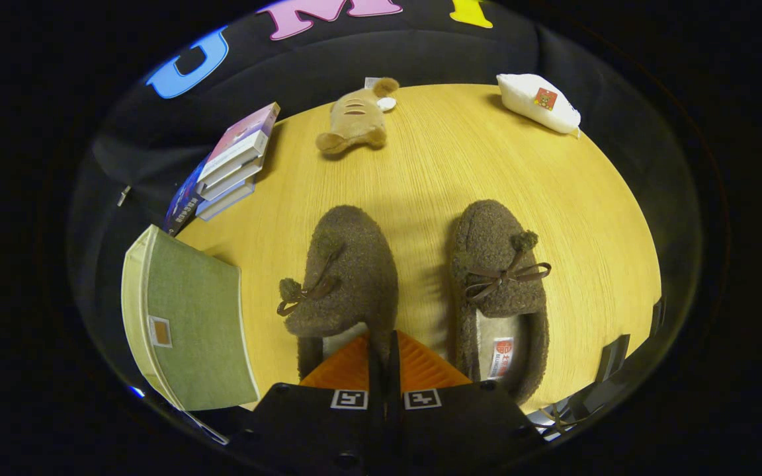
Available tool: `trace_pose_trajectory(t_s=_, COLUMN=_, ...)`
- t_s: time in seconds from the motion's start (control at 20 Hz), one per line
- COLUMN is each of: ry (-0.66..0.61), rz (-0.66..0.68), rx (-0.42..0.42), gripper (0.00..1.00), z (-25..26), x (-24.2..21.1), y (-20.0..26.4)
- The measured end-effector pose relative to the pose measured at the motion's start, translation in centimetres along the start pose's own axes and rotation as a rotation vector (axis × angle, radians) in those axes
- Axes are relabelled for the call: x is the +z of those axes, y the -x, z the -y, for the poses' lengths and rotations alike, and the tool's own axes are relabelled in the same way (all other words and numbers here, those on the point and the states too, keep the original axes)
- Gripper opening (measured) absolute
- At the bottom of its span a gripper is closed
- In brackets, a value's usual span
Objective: Open the storage box then place both shoes into the box .Put the left shoe in first, then the right shoe, with the right side of both shoes facing outward in a uniform manner.
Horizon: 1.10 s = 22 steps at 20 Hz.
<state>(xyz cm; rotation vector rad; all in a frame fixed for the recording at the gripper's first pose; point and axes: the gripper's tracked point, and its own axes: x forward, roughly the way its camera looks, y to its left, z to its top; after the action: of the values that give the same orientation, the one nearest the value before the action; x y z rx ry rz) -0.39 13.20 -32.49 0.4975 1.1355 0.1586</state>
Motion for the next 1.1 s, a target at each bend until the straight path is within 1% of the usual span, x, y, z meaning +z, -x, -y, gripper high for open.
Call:
trace_pose_trajectory(t_s=0.25, ry=-0.004, rz=0.045, rx=0.092, gripper=0.05, z=-4.0, x=1.9, y=4.3)
trace_pose_trajectory(t_s=0.5, ry=-0.009, rz=0.085, rx=0.231, gripper=0.05, z=-10.8, x=4.3, y=9.4)
trace_pose_trajectory(t_s=0.65, ry=-0.003, rz=0.088, rx=0.303, gripper=0.05, z=-15.3, x=4.7, y=11.7)
trace_pose_trajectory(t_s=0.85, ry=0.002, rz=0.055, rx=0.373, gripper=0.05, z=-20.9, x=3.4, y=12.7)
trace_pose_trajectory(t_s=0.95, ry=-0.006, rz=0.021, rx=0.405, gripper=0.05, z=-23.5, x=2.0, y=12.6)
trace_pose_trajectory(t_s=1.1, ry=-0.034, rz=-0.032, rx=0.435, gripper=0.05, z=-26.8, x=0.3, y=12.4)
